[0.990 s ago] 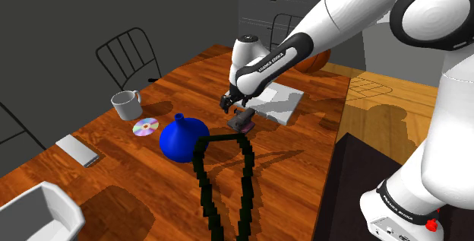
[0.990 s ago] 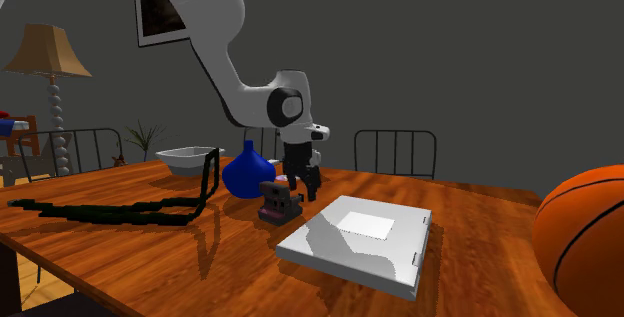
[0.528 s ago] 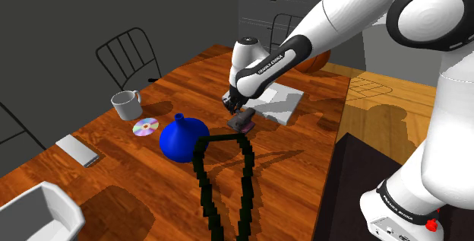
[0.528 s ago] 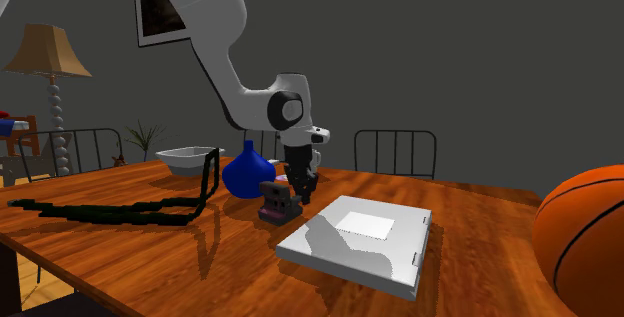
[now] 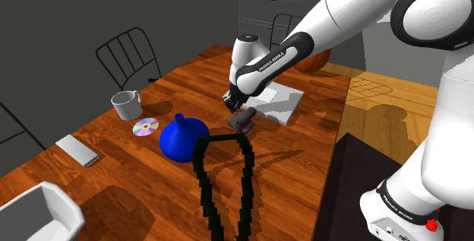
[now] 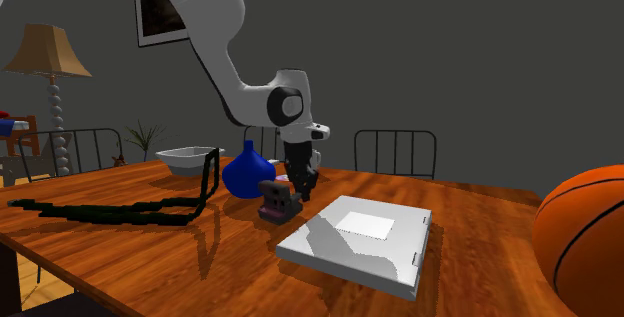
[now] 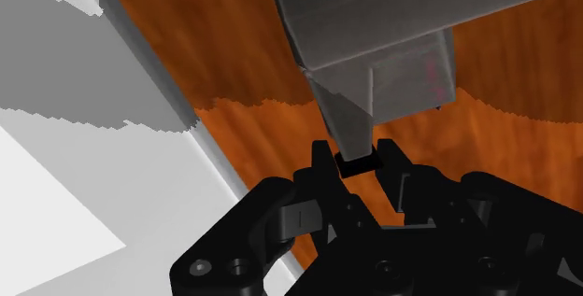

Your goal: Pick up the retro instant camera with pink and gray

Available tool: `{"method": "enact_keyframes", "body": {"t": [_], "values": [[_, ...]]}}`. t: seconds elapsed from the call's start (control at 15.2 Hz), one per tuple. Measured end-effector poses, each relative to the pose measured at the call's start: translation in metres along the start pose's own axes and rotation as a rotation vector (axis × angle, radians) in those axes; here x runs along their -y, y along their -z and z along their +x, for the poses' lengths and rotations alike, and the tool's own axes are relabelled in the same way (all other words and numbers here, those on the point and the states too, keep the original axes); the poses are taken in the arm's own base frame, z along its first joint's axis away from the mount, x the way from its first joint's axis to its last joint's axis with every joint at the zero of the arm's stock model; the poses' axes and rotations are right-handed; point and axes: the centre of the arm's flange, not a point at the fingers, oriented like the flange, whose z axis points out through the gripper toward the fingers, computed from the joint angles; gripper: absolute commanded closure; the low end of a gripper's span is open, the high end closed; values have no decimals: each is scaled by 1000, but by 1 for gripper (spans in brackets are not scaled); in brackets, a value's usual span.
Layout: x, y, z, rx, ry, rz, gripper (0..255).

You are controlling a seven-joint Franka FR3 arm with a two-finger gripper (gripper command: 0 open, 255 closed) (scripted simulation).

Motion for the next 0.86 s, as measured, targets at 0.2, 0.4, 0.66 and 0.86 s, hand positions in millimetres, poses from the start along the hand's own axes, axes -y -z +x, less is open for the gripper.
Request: {"method": "enact_keyframes", "body": {"t": [0.2, 0.4, 0.66, 0.86], "values": [[2, 15, 2, 0, 0, 0, 255], [2, 31, 5, 0, 0, 0, 255], [5, 51, 7, 0, 0, 0, 255], [5, 65, 10, 0, 0, 0, 255]]}}
